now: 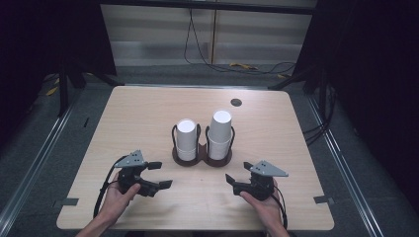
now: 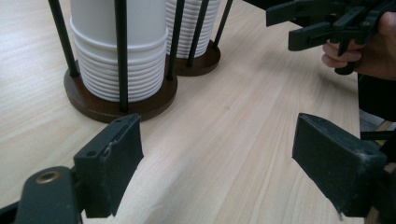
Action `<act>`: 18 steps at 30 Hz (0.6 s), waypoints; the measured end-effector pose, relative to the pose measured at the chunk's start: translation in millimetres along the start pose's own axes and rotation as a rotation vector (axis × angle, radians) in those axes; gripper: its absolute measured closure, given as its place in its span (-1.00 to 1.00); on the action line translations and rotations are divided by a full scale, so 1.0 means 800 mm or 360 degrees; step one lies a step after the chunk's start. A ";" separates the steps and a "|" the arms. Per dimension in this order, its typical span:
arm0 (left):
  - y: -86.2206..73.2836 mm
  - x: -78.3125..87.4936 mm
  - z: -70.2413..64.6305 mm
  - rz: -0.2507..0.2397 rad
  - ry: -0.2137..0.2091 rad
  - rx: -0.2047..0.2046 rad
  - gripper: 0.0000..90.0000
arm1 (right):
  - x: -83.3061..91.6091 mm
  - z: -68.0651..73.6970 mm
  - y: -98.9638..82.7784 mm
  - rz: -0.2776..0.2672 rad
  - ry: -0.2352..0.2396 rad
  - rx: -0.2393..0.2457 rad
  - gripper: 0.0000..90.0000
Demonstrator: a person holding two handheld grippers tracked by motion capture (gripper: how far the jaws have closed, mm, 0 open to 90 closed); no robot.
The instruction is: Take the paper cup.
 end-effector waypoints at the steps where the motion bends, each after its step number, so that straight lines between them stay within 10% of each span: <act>1: 0.001 0.000 0.000 0.0001 0.0010 -0.0011 -0.64 | -0.001 0.002 0.000 -0.0008 0.0023 0.0004 -0.58; 18: 0.024 -0.004 -0.003 0.0035 -0.0045 -0.0084 -0.63 | 0.001 0.011 0.001 0.0061 0.0126 0.0062 -0.58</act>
Point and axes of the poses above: each handheld gripper's, and its own axes: x roughly backward along the jaws, y roughly out of its top, z roughly to its left, the point moved 3 cm from there along -x, roughly forward along the jaws
